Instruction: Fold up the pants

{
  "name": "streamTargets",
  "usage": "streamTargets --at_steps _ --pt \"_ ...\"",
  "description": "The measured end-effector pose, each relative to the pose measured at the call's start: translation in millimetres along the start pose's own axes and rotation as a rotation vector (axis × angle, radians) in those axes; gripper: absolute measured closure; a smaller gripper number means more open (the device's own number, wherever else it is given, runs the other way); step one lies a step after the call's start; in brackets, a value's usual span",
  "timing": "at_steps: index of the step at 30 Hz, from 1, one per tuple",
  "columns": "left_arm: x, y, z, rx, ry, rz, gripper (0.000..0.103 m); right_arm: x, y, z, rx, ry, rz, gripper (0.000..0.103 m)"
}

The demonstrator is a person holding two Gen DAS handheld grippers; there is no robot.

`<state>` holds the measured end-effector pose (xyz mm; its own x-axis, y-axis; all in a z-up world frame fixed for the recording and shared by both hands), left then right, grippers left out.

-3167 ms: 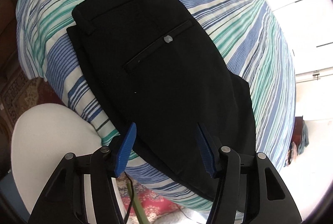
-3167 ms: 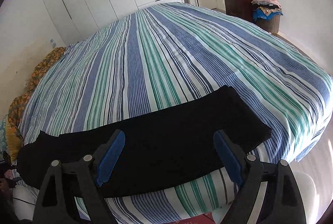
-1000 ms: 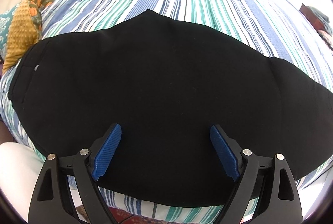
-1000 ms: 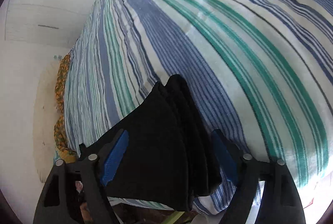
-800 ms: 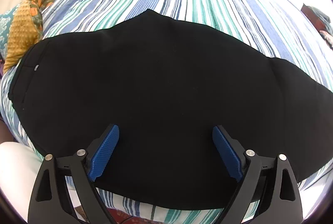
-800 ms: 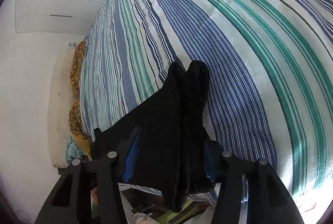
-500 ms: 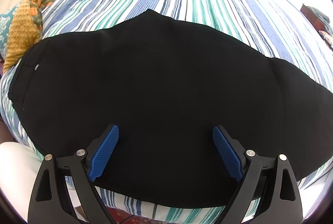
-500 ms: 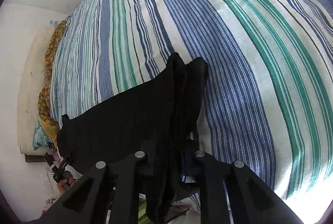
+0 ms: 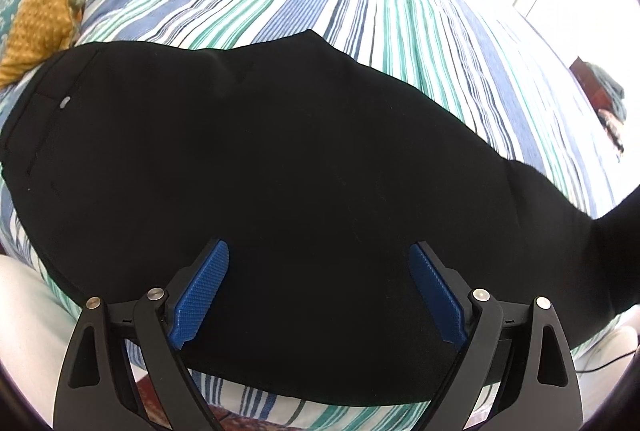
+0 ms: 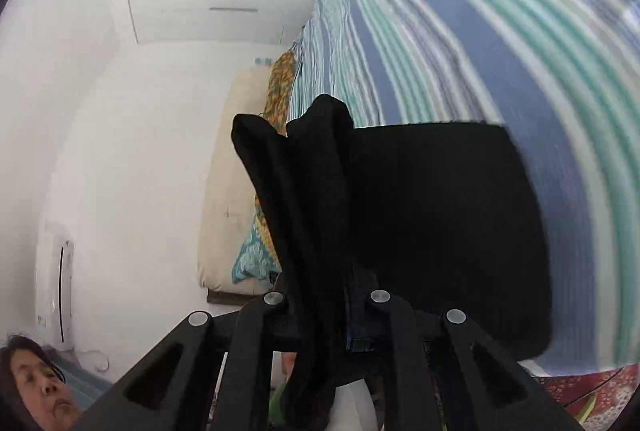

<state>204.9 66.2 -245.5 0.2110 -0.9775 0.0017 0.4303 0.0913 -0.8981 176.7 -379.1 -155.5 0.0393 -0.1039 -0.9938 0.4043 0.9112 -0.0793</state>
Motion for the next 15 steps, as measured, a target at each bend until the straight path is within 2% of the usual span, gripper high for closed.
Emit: streamTargets --at_steps 3,6,8,10,11,12,14,15 --pt "-4 -3 1 0.005 -0.016 -0.013 0.011 21 77 -24 -0.054 0.066 0.036 0.091" --pt "-8 -4 2 0.01 -0.028 -0.015 0.011 39 142 -40 -0.032 0.124 0.078 0.09" --pt "-10 -5 2 0.01 -0.043 -0.021 0.011 49 181 -52 -0.032 0.121 0.057 0.088" --pt "-11 -7 1 0.01 -0.06 -0.033 0.011 58 211 -66 -0.06 0.054 -0.043 0.077" --pt "-12 -9 1 0.011 -0.07 -0.042 0.011 63 220 -73 -0.097 -0.004 -0.124 0.059" --pt "-14 -12 1 0.014 -0.084 -0.053 0.011 64 227 -81 -0.146 -0.069 -0.184 0.05" --pt "-15 -22 2 0.031 -0.115 -0.09 0.011 55 226 -94 -0.233 -0.199 -0.257 0.047" --pt "-14 -28 4 0.051 -0.128 -0.113 0.011 50 218 -97 -0.245 -0.27 -0.309 0.04"
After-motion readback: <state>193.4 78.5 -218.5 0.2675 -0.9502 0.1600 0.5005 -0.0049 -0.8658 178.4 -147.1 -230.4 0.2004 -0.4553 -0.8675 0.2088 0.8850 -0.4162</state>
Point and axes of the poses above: each gripper's, at about its wrist camera, not at the fingertips, and y roughly the way its jaws point, x to its right, z to its top, the point moved 10 cm from there along y, roughly the way its jaws point, and after that the axes turned 10 degrees about z, right-handed, at the moved point
